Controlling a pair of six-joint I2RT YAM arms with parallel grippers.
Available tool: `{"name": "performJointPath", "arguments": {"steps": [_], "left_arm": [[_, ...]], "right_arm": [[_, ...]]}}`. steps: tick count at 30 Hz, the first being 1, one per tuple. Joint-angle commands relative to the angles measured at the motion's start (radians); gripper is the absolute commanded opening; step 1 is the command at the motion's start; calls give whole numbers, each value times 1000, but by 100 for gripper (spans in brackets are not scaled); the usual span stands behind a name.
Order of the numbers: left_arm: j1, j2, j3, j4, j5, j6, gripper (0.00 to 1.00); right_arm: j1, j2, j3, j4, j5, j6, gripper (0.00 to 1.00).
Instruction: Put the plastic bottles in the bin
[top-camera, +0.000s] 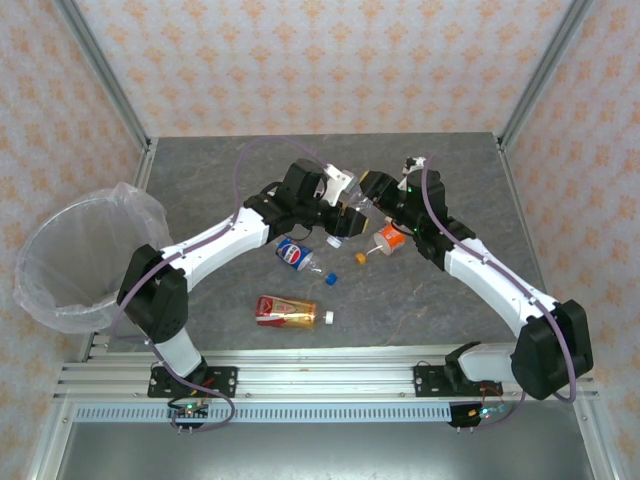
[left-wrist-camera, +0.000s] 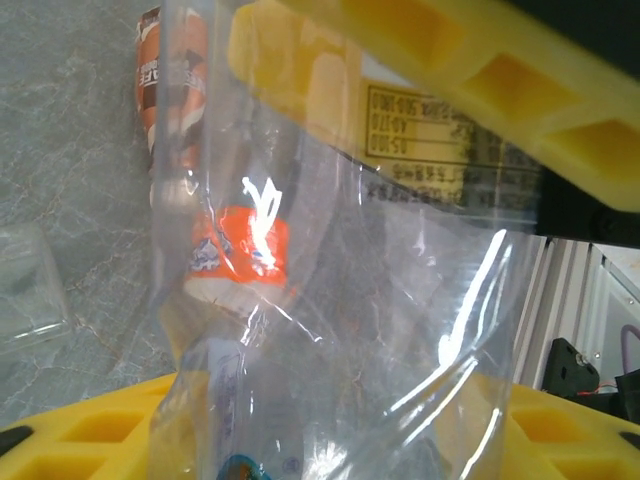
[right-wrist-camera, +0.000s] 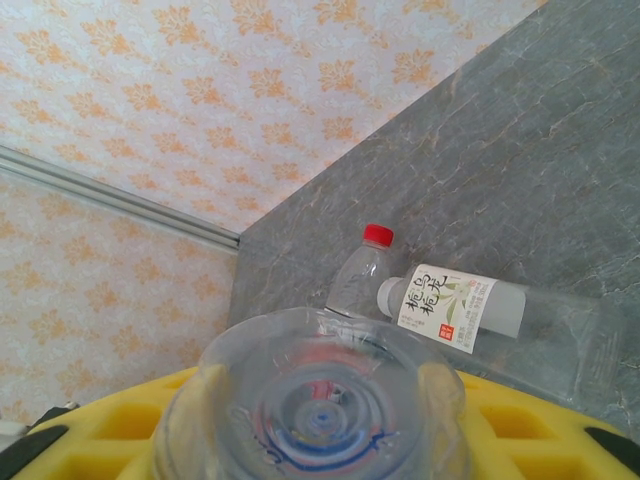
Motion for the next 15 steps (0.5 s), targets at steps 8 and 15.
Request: {"name": "performJointPath", "arguments": {"steps": [8, 15], "left_arm": [[-4, -35, 22, -21, -70, -1, 49], [0, -39, 12, -19, -174, -27, 48]], "right_arm": [[4, -10, 16, 96, 29, 25, 75], [4, -78, -25, 85, 139, -15, 99]]}}
